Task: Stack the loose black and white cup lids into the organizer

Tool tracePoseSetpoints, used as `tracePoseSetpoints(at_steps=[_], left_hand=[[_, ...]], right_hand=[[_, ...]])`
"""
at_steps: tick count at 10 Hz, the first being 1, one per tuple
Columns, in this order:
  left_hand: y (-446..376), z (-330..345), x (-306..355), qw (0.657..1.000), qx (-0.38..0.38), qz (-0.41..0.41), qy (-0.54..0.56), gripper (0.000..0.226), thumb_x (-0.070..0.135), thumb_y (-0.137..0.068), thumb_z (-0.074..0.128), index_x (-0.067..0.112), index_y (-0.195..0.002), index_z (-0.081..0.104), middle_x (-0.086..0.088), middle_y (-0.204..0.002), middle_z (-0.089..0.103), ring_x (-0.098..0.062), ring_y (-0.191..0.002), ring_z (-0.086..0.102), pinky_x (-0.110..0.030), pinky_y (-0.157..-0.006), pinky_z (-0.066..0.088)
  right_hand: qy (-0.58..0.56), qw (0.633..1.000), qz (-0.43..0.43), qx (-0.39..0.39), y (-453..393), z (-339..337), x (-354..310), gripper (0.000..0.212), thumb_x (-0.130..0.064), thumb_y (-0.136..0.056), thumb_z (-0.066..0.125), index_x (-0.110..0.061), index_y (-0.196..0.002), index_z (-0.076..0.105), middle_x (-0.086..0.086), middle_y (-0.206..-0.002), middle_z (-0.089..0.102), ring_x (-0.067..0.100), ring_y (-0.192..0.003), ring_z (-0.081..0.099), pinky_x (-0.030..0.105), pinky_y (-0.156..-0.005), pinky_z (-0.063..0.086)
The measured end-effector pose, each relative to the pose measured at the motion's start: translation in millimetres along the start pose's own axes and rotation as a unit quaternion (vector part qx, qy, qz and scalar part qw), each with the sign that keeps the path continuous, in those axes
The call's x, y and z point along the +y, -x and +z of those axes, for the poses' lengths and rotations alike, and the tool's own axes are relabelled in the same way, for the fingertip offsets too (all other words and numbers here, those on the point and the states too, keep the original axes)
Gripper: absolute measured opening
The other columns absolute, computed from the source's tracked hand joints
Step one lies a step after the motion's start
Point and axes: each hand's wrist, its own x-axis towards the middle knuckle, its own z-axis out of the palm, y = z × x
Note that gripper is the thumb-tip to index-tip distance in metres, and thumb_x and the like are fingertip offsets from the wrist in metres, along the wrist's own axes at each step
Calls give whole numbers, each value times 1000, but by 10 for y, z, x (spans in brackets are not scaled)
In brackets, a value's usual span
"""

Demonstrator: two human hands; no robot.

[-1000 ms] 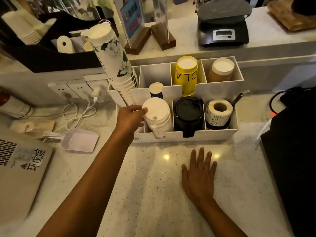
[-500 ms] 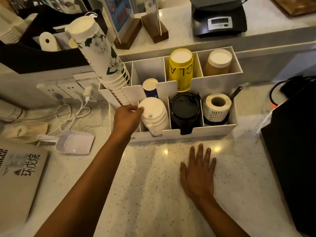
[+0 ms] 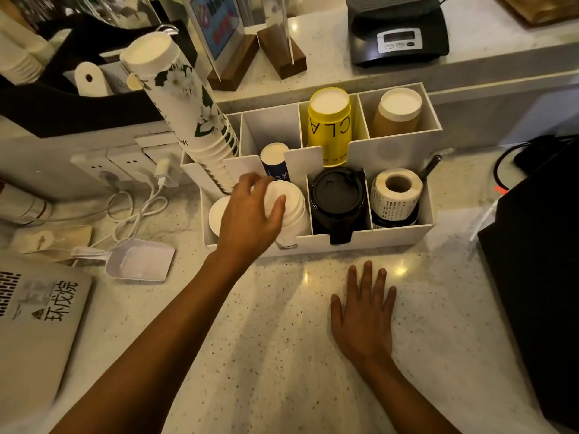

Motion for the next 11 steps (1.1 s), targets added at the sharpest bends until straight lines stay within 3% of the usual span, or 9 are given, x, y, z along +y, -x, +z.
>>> tracePoseSetpoints(at_steps=[1,2,4,8,10,11], left_hand=[[48,100,44,994,-46,47,-84,56,47,-99,48,23,-149,42,-13,-156,38,-32,-140,40,-49,-110,43],[179,253,41,983,-73,76,-151,61,54,-98,40,30,-153,32,-16,-163,25,-38,-149,24,-53,-116,28],[278,383,-38,984,-69,59,-156,70,62,-95,37,30,-156,24,-13,-166,16,-36,-153,12,-47,-117,9],[315,455,-86,986,-58,70,-140,77,62,-92,45,25,-156,26,-14,-166,18,-36,-153,13,-48,-120,14],[234,175,72,981,-117,54,-148,75,63,-87,41,27,-153,32,-15,-164,24,-38,-150,24,-51,-118,26],[239,39,168,985,-108,31,-132,70,60,-88,42,27,-150,38,-14,-163,27,-37,-146,31,-51,-116,30]], right_hand=[[2,1000,1,0,-2,5,8,72,-54,-97,24,-15,-157,15,16,-166,5,38,-153,-2,61,-120,8],[7,1000,5,-4,-6,6,-1,73,-56,-97,21,-16,-157,17,17,-166,7,39,-152,0,61,-120,8],[9,1000,5,-5,-18,24,-5,73,-56,-96,19,-15,-157,18,17,-166,9,40,-152,1,62,-119,9],[21,1000,7,-9,-4,-18,-10,73,-55,-96,19,-16,-157,10,17,-166,4,39,-152,-3,61,-120,5],[5,997,7,-72,-35,-163,3,73,-56,-97,22,-18,-158,10,16,-166,2,40,-152,-3,59,-121,3],[-5,995,-13,-94,-68,-335,-4,71,-54,-98,26,-19,-158,10,15,-167,6,39,-152,-1,55,-122,6]])
